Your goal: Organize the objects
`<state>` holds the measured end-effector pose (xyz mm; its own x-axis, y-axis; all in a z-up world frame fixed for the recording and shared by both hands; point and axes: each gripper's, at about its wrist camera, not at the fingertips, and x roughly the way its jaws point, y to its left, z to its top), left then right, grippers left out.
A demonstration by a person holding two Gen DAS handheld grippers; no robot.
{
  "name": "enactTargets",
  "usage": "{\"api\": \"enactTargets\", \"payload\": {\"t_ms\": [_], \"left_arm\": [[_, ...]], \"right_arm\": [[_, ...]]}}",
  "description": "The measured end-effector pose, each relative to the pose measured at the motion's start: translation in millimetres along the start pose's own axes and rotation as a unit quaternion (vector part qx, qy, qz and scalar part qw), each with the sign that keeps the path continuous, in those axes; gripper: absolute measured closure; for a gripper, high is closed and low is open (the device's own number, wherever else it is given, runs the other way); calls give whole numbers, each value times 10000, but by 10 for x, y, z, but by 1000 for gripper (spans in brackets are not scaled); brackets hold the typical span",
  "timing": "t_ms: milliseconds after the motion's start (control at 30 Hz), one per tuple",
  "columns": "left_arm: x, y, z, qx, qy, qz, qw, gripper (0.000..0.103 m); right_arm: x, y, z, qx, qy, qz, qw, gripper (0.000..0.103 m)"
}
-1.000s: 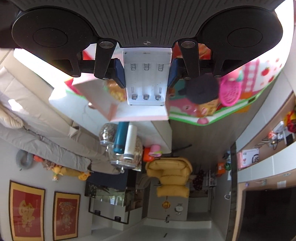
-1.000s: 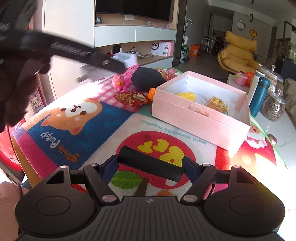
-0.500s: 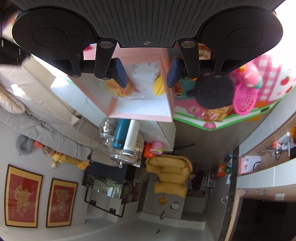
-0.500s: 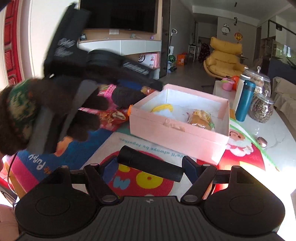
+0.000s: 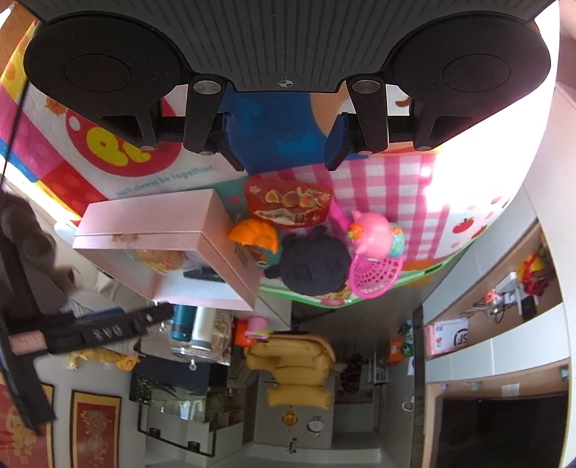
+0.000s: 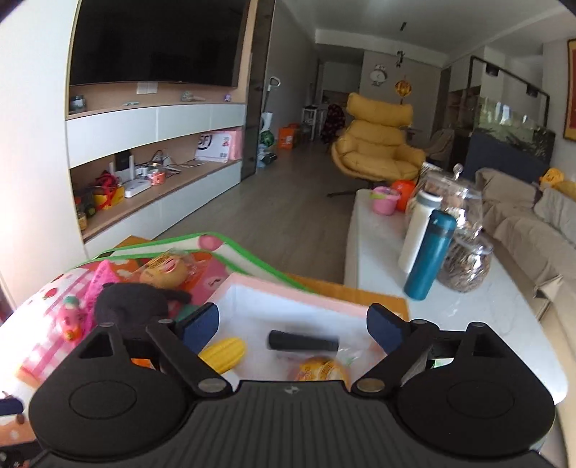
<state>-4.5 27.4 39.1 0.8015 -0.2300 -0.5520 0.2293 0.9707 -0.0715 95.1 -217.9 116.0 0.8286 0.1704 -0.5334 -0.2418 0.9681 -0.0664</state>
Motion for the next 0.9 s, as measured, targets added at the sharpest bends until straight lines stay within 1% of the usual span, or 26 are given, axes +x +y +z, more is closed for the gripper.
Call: {"api": "enactTargets", "payload": {"t_ms": [67, 133, 167, 233, 333, 433, 500, 600, 700, 767, 833, 900], "left_arm": [[98, 62, 32, -141, 20, -11, 9999, 51], [182, 97, 78, -250, -39, -9, 9997, 51], [216, 109, 108, -281, -84, 16, 9996, 51], [295, 124, 187, -288, -144, 18, 9995, 51], [437, 144, 308, -240, -75, -18, 9997, 50], [577, 251, 366, -513, 68, 108, 9986, 50], [644, 334, 372, -761, 156, 93, 9969, 51], [708, 410, 355, -994, 206, 68, 9948, 51], [646, 460, 355, -1163, -153, 459, 9920, 51], [572, 519, 379, -1345, -408, 630, 9881, 51], [554, 595, 426, -1568, -484, 703, 9839, 51], [614, 681, 497, -1818, -370, 798, 9794, 51]], "right_arm": [[-138, 143, -234, -119, 122, 244, 9996, 9], [-289, 254, -453, -210, 127, 431, 9988, 2], [-377, 314, -567, -240, 105, 539, 9982, 0], [-492, 426, -772, -247, 146, 780, 9965, 0], [-478, 545, -1001, -139, 349, 918, 9951, 0], [-322, 607, -1139, 61, 668, 944, 9933, 0], [-259, 619, -1182, 129, 845, 944, 9919, 0], [-288, 600, -1211, 173, 761, 1008, 9918, 0], [-298, 608, -1223, 125, 784, 1032, 9915, 0], [-301, 624, -1224, 64, 762, 1014, 9919, 0], [-306, 643, -1221, 13, 760, 1016, 9919, 0], [-295, 659, -1216, -26, 785, 1006, 9918, 0]]}}
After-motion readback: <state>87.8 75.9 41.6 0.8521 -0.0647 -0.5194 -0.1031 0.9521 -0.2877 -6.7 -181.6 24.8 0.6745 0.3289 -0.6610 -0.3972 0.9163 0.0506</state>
